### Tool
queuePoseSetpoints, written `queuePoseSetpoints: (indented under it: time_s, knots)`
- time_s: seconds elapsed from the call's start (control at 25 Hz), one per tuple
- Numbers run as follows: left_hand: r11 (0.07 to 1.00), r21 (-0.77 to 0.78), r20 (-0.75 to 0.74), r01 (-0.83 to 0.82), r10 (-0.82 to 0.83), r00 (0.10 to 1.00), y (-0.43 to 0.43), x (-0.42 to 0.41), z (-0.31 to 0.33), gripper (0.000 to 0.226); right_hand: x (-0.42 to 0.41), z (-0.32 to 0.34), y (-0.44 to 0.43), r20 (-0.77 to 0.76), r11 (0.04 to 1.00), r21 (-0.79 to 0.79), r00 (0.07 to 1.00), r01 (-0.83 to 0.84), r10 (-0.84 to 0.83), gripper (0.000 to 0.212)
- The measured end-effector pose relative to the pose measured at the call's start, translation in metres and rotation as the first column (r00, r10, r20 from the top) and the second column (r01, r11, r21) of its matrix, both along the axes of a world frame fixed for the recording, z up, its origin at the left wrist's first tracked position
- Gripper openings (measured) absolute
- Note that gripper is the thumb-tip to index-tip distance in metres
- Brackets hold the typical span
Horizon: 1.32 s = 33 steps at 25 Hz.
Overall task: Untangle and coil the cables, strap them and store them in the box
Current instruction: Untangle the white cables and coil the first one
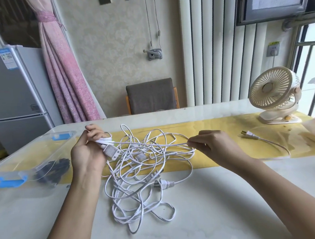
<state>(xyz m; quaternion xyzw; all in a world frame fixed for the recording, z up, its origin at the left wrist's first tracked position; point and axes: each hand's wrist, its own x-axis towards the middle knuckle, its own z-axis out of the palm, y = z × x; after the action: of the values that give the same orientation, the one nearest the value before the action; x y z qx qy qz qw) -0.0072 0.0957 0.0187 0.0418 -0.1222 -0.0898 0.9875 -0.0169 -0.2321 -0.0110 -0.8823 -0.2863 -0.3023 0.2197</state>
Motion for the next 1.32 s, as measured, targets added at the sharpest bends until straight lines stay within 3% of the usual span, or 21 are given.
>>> queuePoseSetpoints:
  time_s: [0.08,0.2,0.32,0.4,0.44,0.52,0.56,0.6,0.68,0.76,0.84,0.92,1.0,1.12,1.2,1.32]
  knots:
    - [0.964,0.137,-0.048,-0.229,0.237,0.97,0.008,0.004,0.002,0.031,-0.002,0.0,0.003,-0.016,1.0,-0.017,1.0,-0.016,0.016,0.028]
    - [0.752,0.428,-0.046,-0.501,0.572,0.819,0.011,0.007,0.008,0.016,-0.005,0.004,0.005,0.016,0.999,-0.039,1.0,-0.024,0.025,0.028]
    - [0.381,0.629,0.069,-0.677,0.841,0.537,0.013,0.01,0.01,0.025,-0.011,0.008,0.009,0.047,0.997,-0.062,0.997,-0.053,0.056,0.023]
    - [0.08,0.728,0.27,-0.68,0.879,0.392,0.014,0.008,0.01,0.025,-0.015,0.01,0.014,0.083,0.995,-0.07,0.994,-0.067,0.073,0.023]
    - [-0.077,0.754,0.401,-0.652,0.841,0.364,0.014,0.007,0.008,0.025,-0.017,0.012,0.015,0.105,0.995,-0.069,0.992,-0.068,0.075,0.026]
    - [-0.412,0.73,0.657,-0.546,0.645,0.392,0.012,0.005,0.004,0.022,-0.019,0.016,0.015,0.166,0.998,-0.048,0.985,-0.048,0.055,0.032]
    - [-0.55,0.686,0.728,-0.477,0.507,0.461,0.009,0.004,0.002,0.019,-0.019,0.018,0.014,0.202,0.999,-0.021,0.979,-0.031,0.034,0.032]
    - [-0.65,0.632,0.748,-0.422,0.369,0.552,0.005,0.001,0.0,0.018,-0.019,0.019,0.013,0.234,1.0,0.02,0.972,-0.012,0.007,0.03]
    - [-0.731,0.561,0.689,-0.388,0.153,0.708,-0.005,-0.003,-0.005,0.024,-0.017,0.023,0.008,0.272,0.989,0.145,0.96,0.02,-0.06,0.027]
    - [-0.692,0.614,0.585,-0.38,0.076,0.807,-0.017,-0.01,-0.002,0.027,-0.015,0.027,0.002,0.274,0.96,0.276,0.952,0.057,-0.136,0.023]
    - [-0.595,0.729,0.457,-0.34,0.053,0.888,-0.027,-0.019,0.007,0.03,-0.014,0.031,-0.005,0.262,0.923,0.375,0.944,0.092,-0.201,0.019]
    - [-0.477,0.842,0.282,-0.253,-0.012,0.959,-0.036,-0.032,0.018,0.042,-0.015,0.036,-0.01,0.253,0.888,0.446,0.936,0.112,-0.245,0.017]
    - [-0.39,0.911,0.068,-0.133,-0.176,0.982,-0.04,-0.045,0.026,0.058,-0.014,0.039,-0.014,0.238,0.857,0.497,0.928,0.136,-0.285,0.017]
    - [-0.212,0.977,-0.125,0.015,-0.516,0.848,-0.045,-0.056,0.033,0.065,-0.01,0.037,-0.017,0.18,0.828,0.53,0.93,0.183,-0.321,0.017]
    - [-0.054,0.994,-0.104,0.092,-0.666,0.739,-0.048,-0.054,0.032,0.058,-0.008,0.035,-0.017,0.159,0.821,0.534,0.931,0.199,-0.33,0.017]
    - [0.281,0.889,0.036,0.362,-0.831,0.555,-0.048,-0.049,0.031,0.043,-0.002,0.028,-0.019,0.138,0.836,0.502,0.934,0.22,-0.329,0.018]
